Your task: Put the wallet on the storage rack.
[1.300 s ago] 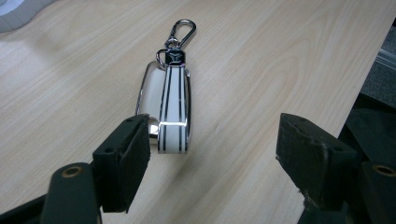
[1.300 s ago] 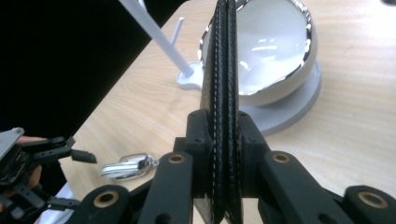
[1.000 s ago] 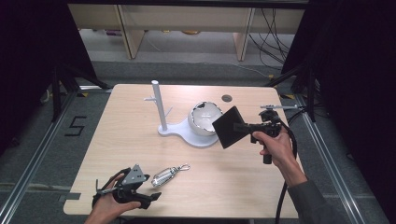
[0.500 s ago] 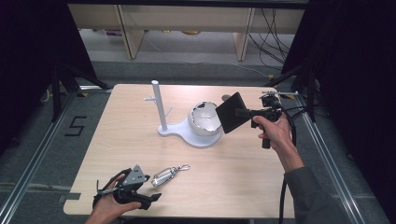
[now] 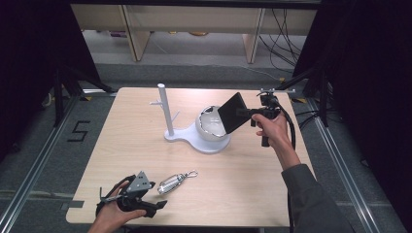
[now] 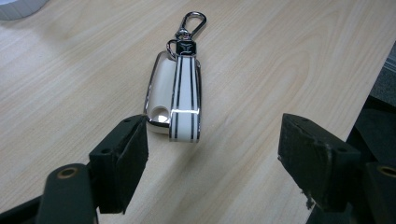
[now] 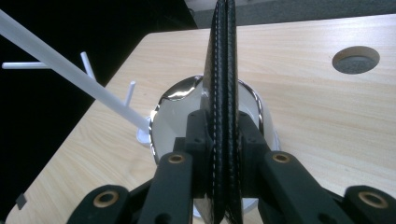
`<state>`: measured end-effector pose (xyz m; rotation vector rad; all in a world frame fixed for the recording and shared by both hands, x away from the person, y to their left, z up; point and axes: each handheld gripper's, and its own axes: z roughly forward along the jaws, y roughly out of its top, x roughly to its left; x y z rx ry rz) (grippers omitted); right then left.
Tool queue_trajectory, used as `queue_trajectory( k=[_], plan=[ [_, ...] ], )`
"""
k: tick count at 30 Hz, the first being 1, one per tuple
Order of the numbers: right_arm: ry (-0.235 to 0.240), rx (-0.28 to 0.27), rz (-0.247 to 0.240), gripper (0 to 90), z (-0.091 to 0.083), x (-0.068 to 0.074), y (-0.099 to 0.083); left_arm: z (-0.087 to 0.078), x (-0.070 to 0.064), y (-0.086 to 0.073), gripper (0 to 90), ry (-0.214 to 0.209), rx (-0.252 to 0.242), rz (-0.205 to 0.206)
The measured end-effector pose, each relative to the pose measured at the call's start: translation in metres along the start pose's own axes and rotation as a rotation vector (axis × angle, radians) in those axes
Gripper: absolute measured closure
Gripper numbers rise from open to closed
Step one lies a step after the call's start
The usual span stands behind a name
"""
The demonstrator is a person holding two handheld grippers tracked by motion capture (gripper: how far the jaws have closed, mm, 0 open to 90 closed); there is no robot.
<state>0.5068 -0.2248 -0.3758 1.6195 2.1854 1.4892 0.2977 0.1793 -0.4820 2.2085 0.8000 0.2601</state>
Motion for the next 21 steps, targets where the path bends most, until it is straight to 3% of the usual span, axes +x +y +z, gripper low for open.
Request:
queue_trajectory(
  k=[2, 4, 5, 10, 12, 14, 15, 16, 21],
  plan=[
    [-0.008, 0.007, 0.011, 79.1, 0.004, 0.000, 0.001, 0.001, -0.001, 0.000, 24.2, 0.000, -0.006, -0.009],
    [-0.006, 0.009, -0.012, 79.1, 0.008, -0.001, 0.002, 0.001, -0.001, -0.001, 24.2, -0.002, -0.001, -0.013],
    [0.001, 0.015, 0.002, 79.0, 0.010, 0.000, 0.002, 0.000, 0.000, 0.000, 24.2, -0.003, 0.007, 0.006],
    [0.000, 0.026, 0.001, 79.0, 0.022, 0.000, 0.002, 0.001, 0.001, -0.001, 24.2, 0.002, 0.016, 0.016],
    [0.000, 0.043, 0.047, 79.0, 0.025, 0.001, 0.001, 0.001, 0.000, -0.001, 24.2, -0.003, 0.011, 0.009],
    [-0.011, 0.034, 0.008, 79.0, 0.030, -0.003, 0.002, 0.002, 0.001, -0.001, 24.1, 0.006, 0.017, 0.003],
    [-0.006, 0.051, 0.059, 78.9, 0.032, 0.000, 0.001, 0.002, 0.001, -0.001, 23.9, 0.007, 0.017, 0.003],
    [-0.014, 0.041, 0.012, 78.9, 0.035, -0.004, 0.001, 0.001, 0.001, -0.001, 23.9, 0.005, 0.017, 0.014],
    [-0.010, 0.056, 0.008, 78.8, 0.048, -0.006, -0.002, 0.001, 0.001, -0.002, 23.7, 0.005, 0.016, 0.007]
  ],
)
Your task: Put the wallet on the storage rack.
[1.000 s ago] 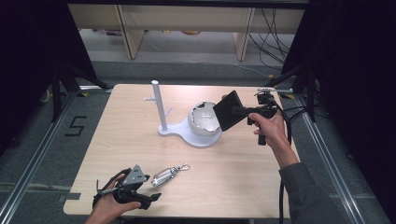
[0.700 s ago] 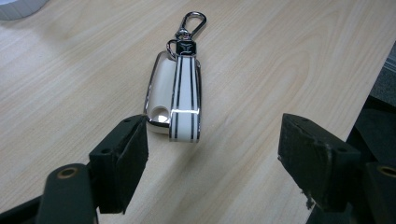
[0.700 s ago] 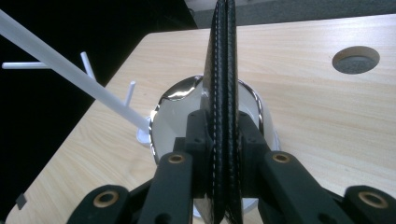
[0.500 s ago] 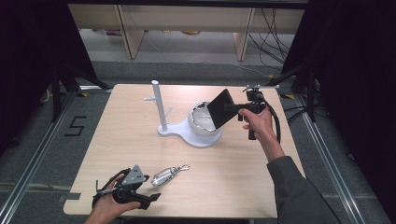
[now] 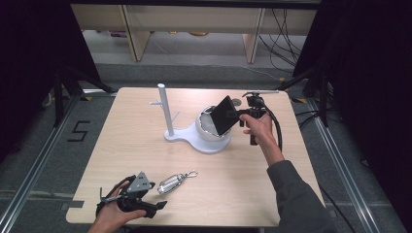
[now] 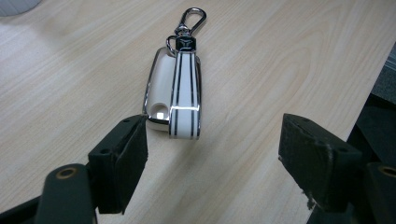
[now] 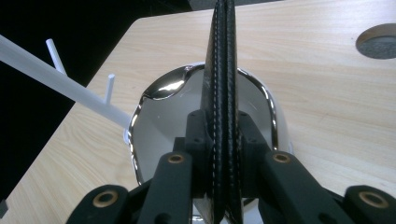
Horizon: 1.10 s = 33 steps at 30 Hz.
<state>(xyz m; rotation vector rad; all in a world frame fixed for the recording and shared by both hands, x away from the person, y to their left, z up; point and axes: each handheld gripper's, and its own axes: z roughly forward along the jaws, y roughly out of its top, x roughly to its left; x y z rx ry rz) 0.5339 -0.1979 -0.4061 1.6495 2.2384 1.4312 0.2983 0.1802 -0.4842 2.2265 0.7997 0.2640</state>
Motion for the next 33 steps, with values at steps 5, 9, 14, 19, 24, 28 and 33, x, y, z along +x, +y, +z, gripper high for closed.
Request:
queue_trajectory(
  k=[5, 9, 14, 19, 24, 28, 33],
  plan=[
    [0.015, 0.018, 0.026, 78.8, 0.012, 0.002, -0.004, 0.001, 0.000, -0.001, 23.5, -0.007, -0.002, -0.001],
    [0.019, 0.024, 0.005, 78.6, 0.023, 0.000, -0.006, 0.001, 0.000, -0.001, 23.5, -0.011, 0.004, 0.006],
    [0.003, 0.042, 0.007, 78.1, 0.031, 0.002, -0.008, 0.003, -0.001, -0.002, 23.3, -0.006, 0.018, 0.002],
    [-0.019, 0.044, 0.000, 72.7, 0.031, 0.001, -0.007, 0.003, -0.001, -0.002, 23.3, -0.004, 0.020, 0.001],
    [-0.065, 0.047, -0.048, 62.2, 0.024, -0.001, -0.005, 0.003, -0.001, -0.002, 23.3, -0.002, 0.019, 0.005],
    [-0.091, 0.049, -0.047, 53.5, 0.017, -0.002, -0.004, 0.004, -0.001, -0.001, 23.3, -0.008, 0.019, 0.016],
    [-0.089, 0.033, -0.041, 47.1, 0.006, -0.007, -0.003, 0.004, -0.002, -0.002, 23.2, -0.011, 0.018, -0.005]
  ],
)
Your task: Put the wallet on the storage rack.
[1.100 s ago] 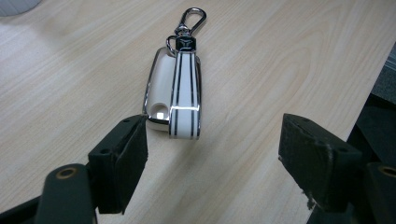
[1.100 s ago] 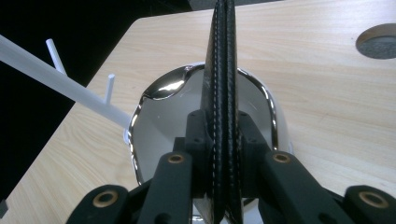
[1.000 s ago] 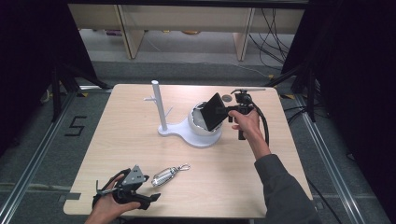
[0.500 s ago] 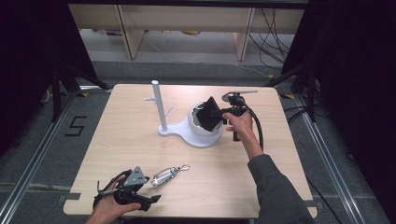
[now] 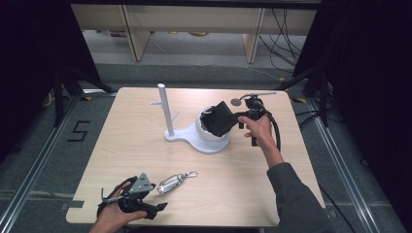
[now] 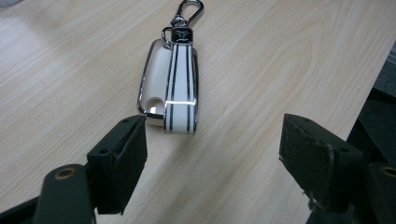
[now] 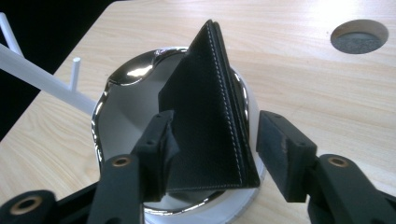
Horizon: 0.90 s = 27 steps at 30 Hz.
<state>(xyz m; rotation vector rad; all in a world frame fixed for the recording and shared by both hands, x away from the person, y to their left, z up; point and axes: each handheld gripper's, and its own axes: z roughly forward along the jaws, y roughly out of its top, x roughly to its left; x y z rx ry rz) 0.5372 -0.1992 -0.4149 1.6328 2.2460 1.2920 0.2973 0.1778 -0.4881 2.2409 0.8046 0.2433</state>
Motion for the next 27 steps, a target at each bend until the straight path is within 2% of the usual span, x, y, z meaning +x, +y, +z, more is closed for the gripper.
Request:
queue_trajectory(
  k=[1, 2, 3, 5, 8, 9, 10, 13, 14, 16, 17, 20, 21, 22, 25, 26, 27],
  plan=[
    [0.013, 0.008, 0.055, 46.1, -0.002, 0.003, -0.001, 0.000, 0.001, 0.000, 23.2, 0.000, 0.001, 0.012],
    [-0.001, -0.008, 0.007, 44.2, -0.005, 0.000, 0.000, 0.000, 0.001, 0.000, 23.2, 0.008, 0.005, 0.012],
    [0.002, -0.012, 0.010, 43.0, -0.008, -0.001, -0.001, -0.001, 0.001, 0.000, 23.2, 0.006, 0.006, 0.014],
    [0.004, -0.026, -0.016, 42.4, -0.015, -0.002, -0.001, -0.001, 0.002, 0.000, 23.2, 0.001, 0.001, 0.010],
    [-0.010, -0.052, -0.018, 40.7, -0.029, -0.001, -0.003, -0.002, 0.004, 0.000, 23.2, 0.007, -0.001, 0.006],
    [-0.019, -0.057, -0.044, 40.3, -0.033, -0.002, -0.004, -0.002, 0.004, 0.000, 23.2, 0.009, -0.002, -0.004],
    [-0.021, -0.054, -0.041, 39.9, -0.038, -0.002, -0.007, -0.002, 0.005, 0.000, 23.2, 0.017, 0.002, 0.003],
    [-0.023, -0.073, -0.071, 38.4, -0.049, 0.000, -0.017, -0.003, 0.003, 0.001, 23.2, 0.006, -0.016, -0.007],
    [-0.013, -0.073, -0.055, 38.2, -0.052, 0.001, -0.022, -0.004, 0.005, 0.001, 23.2, 0.019, 0.000, 0.006],
    [-0.021, -0.073, -0.083, 37.6, -0.059, 0.002, -0.030, -0.004, 0.005, 0.001, 23.2, 0.011, -0.002, 0.007],
    [-0.009, -0.075, -0.104, 37.2, -0.061, 0.000, -0.034, -0.003, 0.005, 0.000, 23.2, 0.017, -0.002, 0.003],
    [0.011, -0.072, -0.066, 36.4, -0.067, 0.003, -0.047, -0.003, 0.006, 0.000, 23.2, 0.022, 0.000, -0.001],
    [0.012, -0.068, -0.100, 35.5, -0.068, 0.001, -0.050, -0.004, 0.006, 0.000, 23.2, 0.021, 0.000, -0.001],
    [0.014, -0.062, -0.088, 35.4, -0.070, 0.003, -0.054, -0.004, 0.006, 0.000, 23.2, 0.012, -0.005, 0.004],
    [0.034, -0.080, -0.115, 34.7, -0.074, 0.005, -0.064, -0.004, 0.007, -0.001, 23.2, 0.025, 0.003, 0.007],
    [0.040, -0.086, -0.092, 34.4, -0.076, 0.009, -0.068, -0.003, 0.007, -0.001, 23.2, 0.021, -0.002, 0.002],
    [0.035, -0.095, -0.125, 33.9, -0.077, 0.009, -0.070, -0.003, 0.007, -0.002, 23.2, 0.019, -0.001, 0.000]
  ],
)
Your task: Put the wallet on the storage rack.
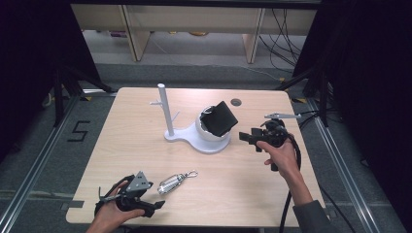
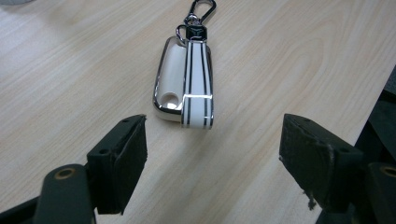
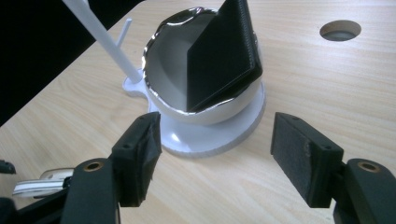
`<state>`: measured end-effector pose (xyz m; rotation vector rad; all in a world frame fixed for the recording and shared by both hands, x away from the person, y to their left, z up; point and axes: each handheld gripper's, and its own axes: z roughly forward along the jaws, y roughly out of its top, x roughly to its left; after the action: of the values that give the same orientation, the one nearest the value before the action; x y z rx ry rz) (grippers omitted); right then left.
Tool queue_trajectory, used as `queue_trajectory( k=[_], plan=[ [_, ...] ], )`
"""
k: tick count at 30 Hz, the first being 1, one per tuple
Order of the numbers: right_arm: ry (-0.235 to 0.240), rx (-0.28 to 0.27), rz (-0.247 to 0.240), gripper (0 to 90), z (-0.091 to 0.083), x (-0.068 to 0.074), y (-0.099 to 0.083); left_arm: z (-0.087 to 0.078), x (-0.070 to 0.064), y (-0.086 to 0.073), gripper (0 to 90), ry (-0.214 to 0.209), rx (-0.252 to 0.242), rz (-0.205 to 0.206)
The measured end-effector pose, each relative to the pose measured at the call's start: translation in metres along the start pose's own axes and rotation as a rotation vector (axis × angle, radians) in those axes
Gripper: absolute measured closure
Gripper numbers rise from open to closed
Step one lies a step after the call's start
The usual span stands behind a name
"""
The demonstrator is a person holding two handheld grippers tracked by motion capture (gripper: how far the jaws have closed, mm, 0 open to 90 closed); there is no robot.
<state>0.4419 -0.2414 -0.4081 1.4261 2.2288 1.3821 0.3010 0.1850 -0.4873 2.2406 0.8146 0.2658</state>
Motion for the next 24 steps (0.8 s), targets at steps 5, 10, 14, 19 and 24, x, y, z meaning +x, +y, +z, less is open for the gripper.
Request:
queue_trajectory(
  k=[5, 10, 14, 19, 24],
  plan=[
    [0.002, -0.019, -0.024, 32.9, -0.004, 0.009, -0.015, 0.000, 0.000, -0.001, 23.2, 0.006, 0.001, -0.007],
    [0.008, 0.014, -0.011, 32.6, 0.001, 0.009, -0.032, -0.002, -0.002, -0.002, 23.2, 0.011, 0.008, 0.022],
    [0.005, 0.035, -0.011, 32.5, 0.004, 0.011, -0.042, -0.001, -0.003, -0.004, 23.2, 0.011, 0.010, 0.018],
    [0.000, 0.052, -0.028, 32.2, 0.005, 0.017, -0.051, 0.001, -0.003, -0.006, 23.2, 0.009, 0.024, 0.014],
    [0.005, 0.067, -0.058, 29.2, 0.006, 0.027, -0.065, 0.000, -0.003, -0.005, 23.2, 0.000, 0.022, 0.030]
  ],
)
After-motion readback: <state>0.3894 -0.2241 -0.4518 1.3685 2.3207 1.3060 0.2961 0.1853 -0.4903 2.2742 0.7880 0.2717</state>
